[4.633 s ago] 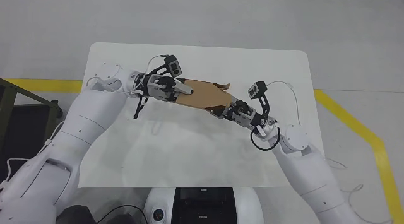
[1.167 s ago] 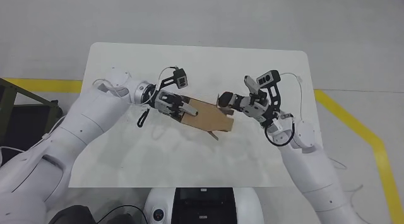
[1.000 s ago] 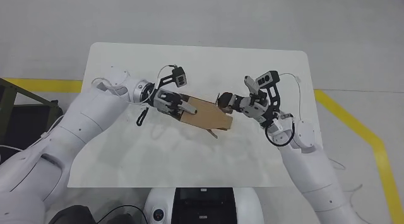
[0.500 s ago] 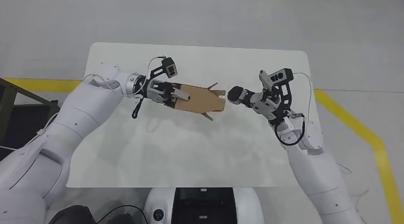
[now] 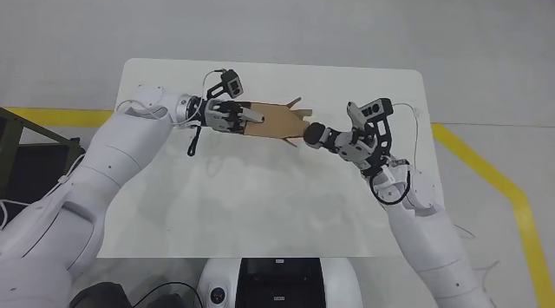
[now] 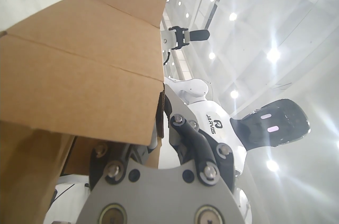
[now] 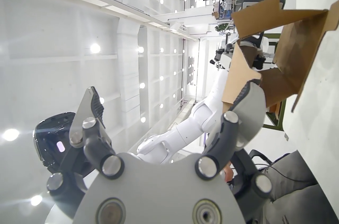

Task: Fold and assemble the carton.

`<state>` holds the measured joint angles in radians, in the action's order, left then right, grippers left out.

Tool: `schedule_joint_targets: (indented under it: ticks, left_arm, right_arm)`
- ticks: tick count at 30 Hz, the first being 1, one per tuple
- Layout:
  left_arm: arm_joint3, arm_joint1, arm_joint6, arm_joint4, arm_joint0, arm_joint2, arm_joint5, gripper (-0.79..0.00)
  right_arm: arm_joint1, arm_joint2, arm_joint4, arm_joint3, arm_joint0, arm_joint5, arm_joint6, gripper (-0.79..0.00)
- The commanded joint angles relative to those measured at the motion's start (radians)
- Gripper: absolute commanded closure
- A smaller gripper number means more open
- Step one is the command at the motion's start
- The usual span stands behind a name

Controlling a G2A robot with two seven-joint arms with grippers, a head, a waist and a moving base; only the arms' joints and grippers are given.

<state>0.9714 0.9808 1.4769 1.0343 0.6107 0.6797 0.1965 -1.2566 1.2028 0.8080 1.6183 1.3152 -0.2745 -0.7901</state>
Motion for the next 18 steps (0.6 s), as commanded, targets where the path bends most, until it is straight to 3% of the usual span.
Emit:
schedule_joint_targets:
  ticks: [1, 11, 18]
  left_arm:
    - [-0.015, 0.003, -0.005, -0.014, 0.003, 0.004, 0.002, 0.0]
    - [-0.029, 0.015, 0.007, 0.008, 0.02, 0.051, -0.02, 0.0]
    - [-0.005, 0.021, 0.002, -0.067, 0.029, 0.062, -0.01, 0.0]
  right_arm:
    - [0.001, 0.013, -0.004, 0.0, 0.001, -0.007, 0.006, -0.785]
    - [0.0, 0.008, -0.043, -0.033, -0.004, 0.007, 0.015, -0.785]
    - [-0.009, -0.019, -0.027, -0.024, -0.029, -0.007, 0.006, -0.785]
